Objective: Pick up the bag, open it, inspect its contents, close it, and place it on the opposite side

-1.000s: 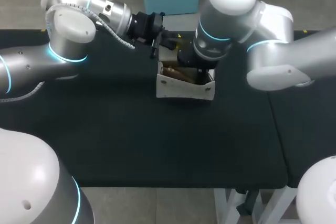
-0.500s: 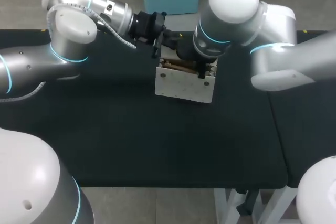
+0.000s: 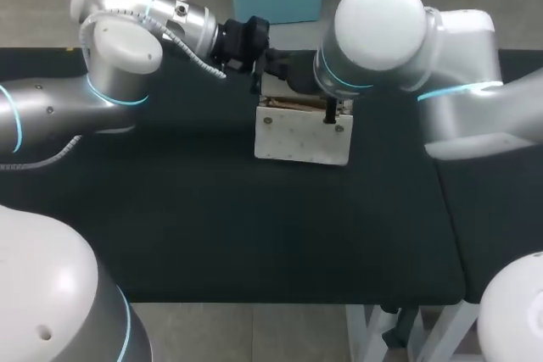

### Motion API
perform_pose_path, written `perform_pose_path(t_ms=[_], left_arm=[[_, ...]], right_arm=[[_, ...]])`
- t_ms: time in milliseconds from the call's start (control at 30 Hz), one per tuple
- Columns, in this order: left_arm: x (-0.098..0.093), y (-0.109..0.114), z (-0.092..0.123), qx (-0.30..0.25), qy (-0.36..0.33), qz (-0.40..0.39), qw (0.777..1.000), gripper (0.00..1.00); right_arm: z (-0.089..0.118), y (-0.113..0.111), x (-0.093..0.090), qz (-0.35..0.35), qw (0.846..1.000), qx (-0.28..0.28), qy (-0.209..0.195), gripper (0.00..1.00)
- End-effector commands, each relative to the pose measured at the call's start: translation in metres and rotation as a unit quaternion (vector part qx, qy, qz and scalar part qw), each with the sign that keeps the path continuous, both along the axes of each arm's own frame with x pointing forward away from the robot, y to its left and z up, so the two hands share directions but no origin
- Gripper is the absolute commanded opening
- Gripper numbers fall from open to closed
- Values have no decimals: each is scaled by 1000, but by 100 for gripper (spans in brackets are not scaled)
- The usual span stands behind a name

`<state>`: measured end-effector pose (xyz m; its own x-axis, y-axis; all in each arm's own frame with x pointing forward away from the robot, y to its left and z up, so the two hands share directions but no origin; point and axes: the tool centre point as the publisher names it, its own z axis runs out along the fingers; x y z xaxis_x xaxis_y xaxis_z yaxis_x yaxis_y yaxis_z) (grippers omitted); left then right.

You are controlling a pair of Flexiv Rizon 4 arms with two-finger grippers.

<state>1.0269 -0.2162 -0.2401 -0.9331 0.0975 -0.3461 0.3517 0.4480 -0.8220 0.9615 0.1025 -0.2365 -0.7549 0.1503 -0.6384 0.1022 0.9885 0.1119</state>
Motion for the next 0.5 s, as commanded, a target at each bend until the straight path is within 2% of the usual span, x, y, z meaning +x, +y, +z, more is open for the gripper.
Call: perform_pose_path(t_ms=[33,233,500], left_arm=[[13,-2,-15,-10,14,3,1000,0],[24,-2,-31,7,7,14,1000,0],[21,1,-44,1,-31,-11,999,0]], right_arm=[[4,-5,-17,-4,1000,-1,-22,0],[2,-5,-28,-4,1000,-5,-29,0],[-22,-3,-41,1,1000,12,-26,0]])
